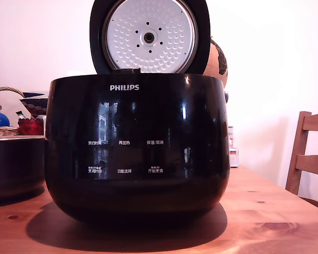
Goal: Pick up the metallic pot next to the rice cooker
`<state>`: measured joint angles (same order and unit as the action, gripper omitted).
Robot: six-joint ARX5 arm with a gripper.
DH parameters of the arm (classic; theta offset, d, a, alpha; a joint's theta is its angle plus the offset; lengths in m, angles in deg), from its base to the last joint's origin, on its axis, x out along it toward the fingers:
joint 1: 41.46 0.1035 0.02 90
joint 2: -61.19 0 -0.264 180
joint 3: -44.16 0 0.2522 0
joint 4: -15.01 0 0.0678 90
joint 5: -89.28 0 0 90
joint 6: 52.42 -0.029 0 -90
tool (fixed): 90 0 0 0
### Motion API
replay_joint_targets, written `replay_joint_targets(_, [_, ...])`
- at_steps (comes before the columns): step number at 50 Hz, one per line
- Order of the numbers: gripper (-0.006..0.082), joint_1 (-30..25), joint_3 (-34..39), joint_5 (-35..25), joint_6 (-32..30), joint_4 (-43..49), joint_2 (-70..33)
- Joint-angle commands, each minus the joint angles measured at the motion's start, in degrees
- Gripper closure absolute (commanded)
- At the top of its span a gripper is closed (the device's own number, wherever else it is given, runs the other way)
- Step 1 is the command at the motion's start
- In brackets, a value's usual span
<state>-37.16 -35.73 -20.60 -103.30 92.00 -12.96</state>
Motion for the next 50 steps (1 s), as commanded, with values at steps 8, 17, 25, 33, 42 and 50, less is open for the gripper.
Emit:
replay_joint_targets(8, [0.0409, -0.42, -0.02, -0.24, -0.15, -1.36, -4.50])
replay_joint_targets(17, [0.0381, -2.36, -0.02, 2.69, -1.22, -2.12, -7.87])
replay_joint_targets(25, [0.0347, -3.89, -0.02, 6.45, -2.49, -4.57, -10.45])
replay_joint_targets(33, [0.0347, -5.05, -0.02, 9.99, -4.61, -8.50, -12.39])
replay_joint_targets(42, [0.0348, -5.14, -0.02, 10.54, -6.21, -9.66, -15.45])
replay_joint_targets(50, [0.0349, -5.25, -0.02, 11.04, -6.19, -10.23, -18.32])
